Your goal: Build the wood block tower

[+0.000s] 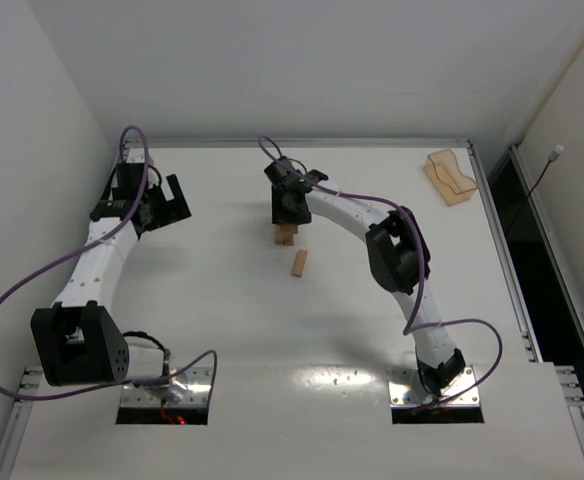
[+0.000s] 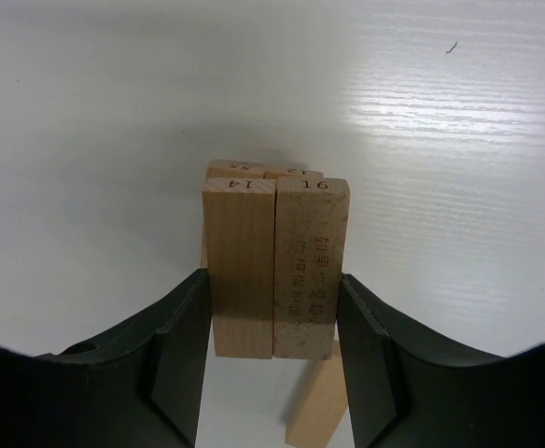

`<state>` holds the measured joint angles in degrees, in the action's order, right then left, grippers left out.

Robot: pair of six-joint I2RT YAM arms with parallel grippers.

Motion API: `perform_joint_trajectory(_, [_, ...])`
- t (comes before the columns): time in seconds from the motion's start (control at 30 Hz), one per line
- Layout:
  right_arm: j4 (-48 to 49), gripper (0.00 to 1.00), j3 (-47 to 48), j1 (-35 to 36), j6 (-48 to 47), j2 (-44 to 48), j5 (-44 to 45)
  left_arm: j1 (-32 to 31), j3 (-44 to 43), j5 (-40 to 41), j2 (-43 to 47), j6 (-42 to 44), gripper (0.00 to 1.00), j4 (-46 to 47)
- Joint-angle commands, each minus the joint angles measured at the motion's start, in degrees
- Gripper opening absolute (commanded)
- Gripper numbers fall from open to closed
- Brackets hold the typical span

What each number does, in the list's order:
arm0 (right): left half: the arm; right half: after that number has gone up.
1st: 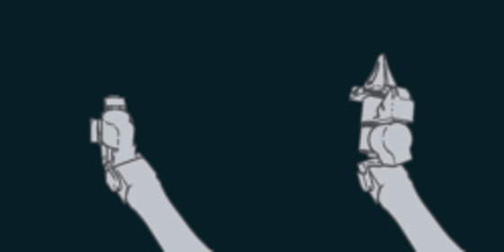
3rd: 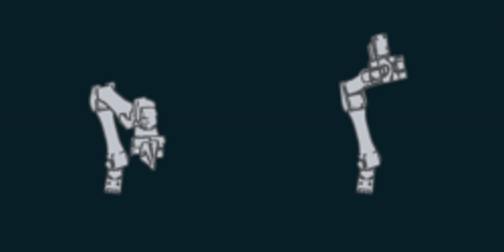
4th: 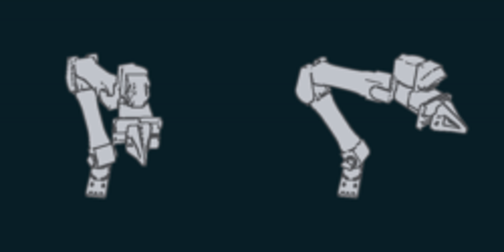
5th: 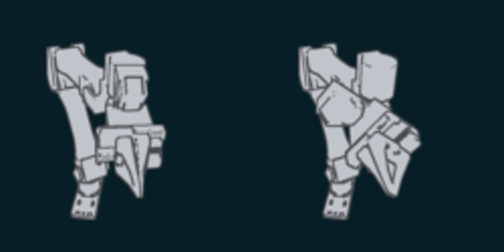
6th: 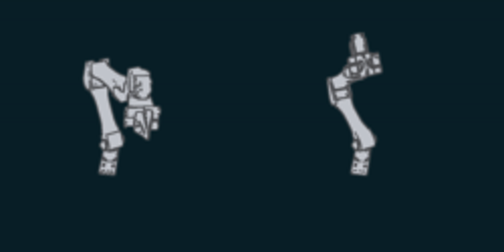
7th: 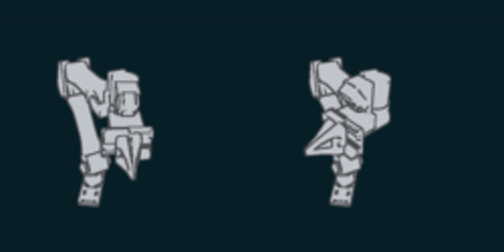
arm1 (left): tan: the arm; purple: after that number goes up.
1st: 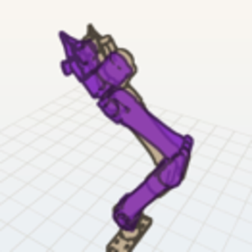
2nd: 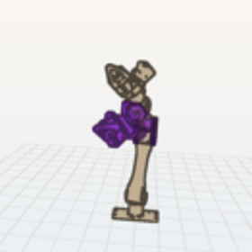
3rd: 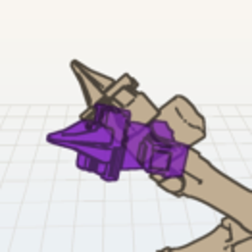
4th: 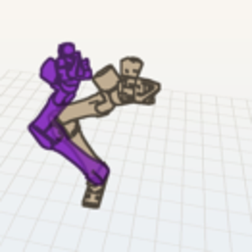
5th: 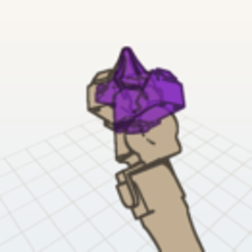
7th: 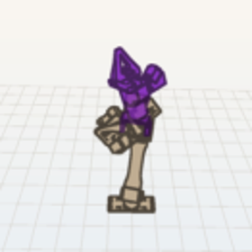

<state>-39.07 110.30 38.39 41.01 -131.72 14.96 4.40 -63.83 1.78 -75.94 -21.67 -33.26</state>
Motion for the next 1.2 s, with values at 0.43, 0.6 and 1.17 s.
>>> perform_joint_trajectory(0.43, [2.16,0.0,2.64,1.42,0.91,-2.22,1.47,1.92,-2.08,0.86,-1.66,1.1,0.99,0.03])
perform_joint_trajectory(0.6, [2.16,0.0,3.16,1.42,0.91,-2.75,1.47,1.92,-2.61,-0.2,-2.27,1.63,0.99,0.03])
perform_joint_trajectory(1.17, [2.16,0.53,3.17,1.95,0.91,-2.75,1.47,2.45,-3.67,-0.73,-4.39,1.63,0.99,0.03])
